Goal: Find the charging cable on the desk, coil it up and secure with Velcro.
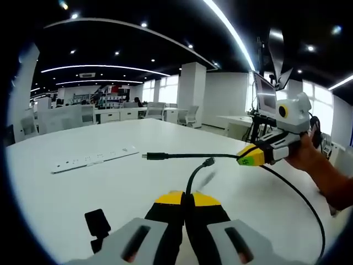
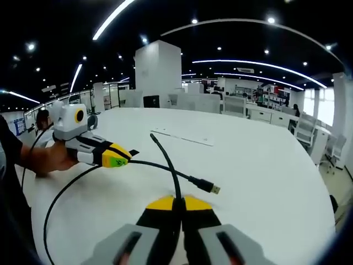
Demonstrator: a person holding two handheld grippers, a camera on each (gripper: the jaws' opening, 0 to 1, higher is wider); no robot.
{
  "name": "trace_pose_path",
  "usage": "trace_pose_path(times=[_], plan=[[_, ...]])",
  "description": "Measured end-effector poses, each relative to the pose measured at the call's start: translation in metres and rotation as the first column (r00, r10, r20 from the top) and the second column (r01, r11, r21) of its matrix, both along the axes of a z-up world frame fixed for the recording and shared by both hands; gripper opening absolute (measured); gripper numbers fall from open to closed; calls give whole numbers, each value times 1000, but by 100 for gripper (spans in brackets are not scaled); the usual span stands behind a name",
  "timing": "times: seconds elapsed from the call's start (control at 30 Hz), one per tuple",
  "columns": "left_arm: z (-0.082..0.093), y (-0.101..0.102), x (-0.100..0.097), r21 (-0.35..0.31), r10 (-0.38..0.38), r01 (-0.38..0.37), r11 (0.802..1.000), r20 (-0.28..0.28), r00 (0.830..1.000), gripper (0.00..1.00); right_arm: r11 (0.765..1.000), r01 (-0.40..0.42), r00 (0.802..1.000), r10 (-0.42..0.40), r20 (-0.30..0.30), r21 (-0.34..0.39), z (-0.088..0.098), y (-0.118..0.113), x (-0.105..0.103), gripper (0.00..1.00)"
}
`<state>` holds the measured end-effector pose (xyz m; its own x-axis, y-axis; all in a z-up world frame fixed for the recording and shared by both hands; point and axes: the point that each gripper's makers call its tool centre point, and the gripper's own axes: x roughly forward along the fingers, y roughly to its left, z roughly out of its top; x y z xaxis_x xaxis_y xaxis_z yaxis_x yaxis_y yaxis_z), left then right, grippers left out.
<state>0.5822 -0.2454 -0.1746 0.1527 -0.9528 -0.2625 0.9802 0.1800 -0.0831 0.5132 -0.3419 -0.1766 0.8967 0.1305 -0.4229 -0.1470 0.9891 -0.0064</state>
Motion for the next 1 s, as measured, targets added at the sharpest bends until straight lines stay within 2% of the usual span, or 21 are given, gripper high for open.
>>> trace_pose_path(times=[0.3,1.0], plan=[[4,15,10,-8,-1,1,1000,16,1000,4,999,-33,999,33,-7,-9,1,13,9,5],[8,45,33,-3,23,-23,1000,9,1000,4,995,-101,995,101,-18,-22,3,39,32,5]])
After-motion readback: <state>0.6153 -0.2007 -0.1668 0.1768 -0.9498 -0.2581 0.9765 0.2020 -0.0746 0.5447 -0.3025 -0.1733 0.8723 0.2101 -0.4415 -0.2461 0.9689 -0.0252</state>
